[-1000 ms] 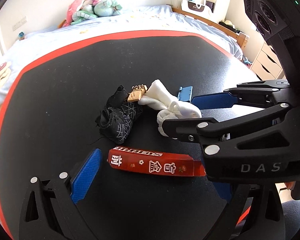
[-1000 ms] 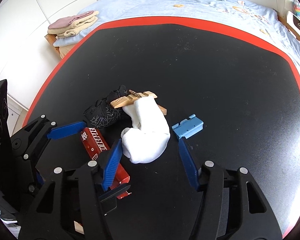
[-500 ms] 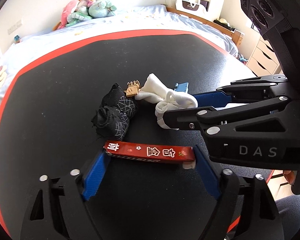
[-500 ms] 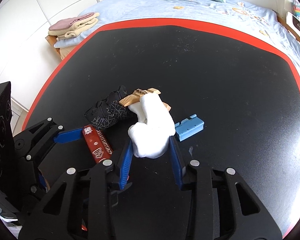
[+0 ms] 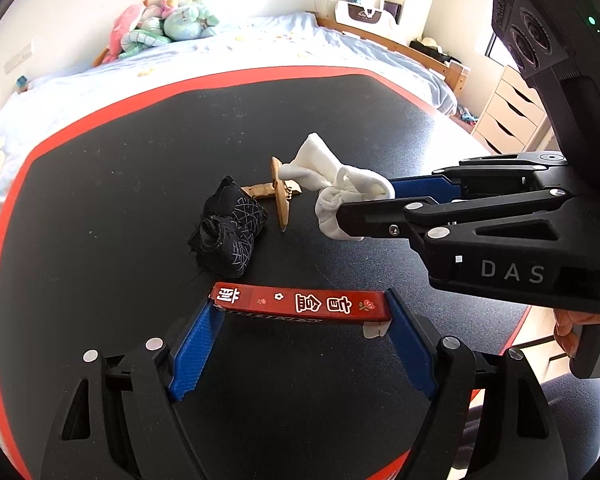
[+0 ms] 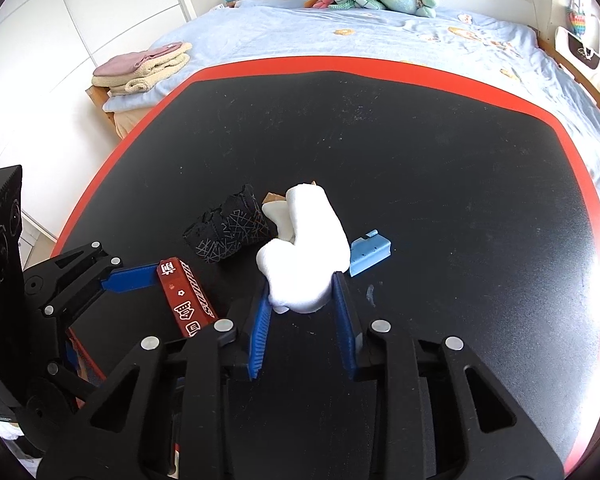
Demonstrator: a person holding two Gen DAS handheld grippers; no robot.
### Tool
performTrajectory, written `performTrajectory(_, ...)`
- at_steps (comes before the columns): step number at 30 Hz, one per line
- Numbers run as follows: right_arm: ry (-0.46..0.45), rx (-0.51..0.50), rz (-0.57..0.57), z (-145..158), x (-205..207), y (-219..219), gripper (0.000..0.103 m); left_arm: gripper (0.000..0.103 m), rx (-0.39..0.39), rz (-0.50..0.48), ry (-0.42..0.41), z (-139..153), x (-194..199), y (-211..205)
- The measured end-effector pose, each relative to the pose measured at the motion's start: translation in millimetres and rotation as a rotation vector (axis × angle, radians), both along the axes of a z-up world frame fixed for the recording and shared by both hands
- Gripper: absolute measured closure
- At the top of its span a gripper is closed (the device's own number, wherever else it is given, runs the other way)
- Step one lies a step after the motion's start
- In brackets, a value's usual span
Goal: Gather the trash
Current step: 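Carry carton and socks over the wastebasket and open both tools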
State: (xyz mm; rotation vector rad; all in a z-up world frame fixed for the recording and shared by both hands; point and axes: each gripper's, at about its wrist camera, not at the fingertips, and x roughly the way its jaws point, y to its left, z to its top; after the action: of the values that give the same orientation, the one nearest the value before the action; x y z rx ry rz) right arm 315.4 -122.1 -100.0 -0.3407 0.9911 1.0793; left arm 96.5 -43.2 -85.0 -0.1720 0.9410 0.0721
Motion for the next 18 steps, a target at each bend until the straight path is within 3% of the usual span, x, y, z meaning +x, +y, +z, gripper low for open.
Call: performTrajectory(18, -0.048, 0.071, -0.089, 54.1, -61.6, -77.2, 0.073, 0.026, 0.008, -0.118, -0.046, 58.5, -52.2, -11.6)
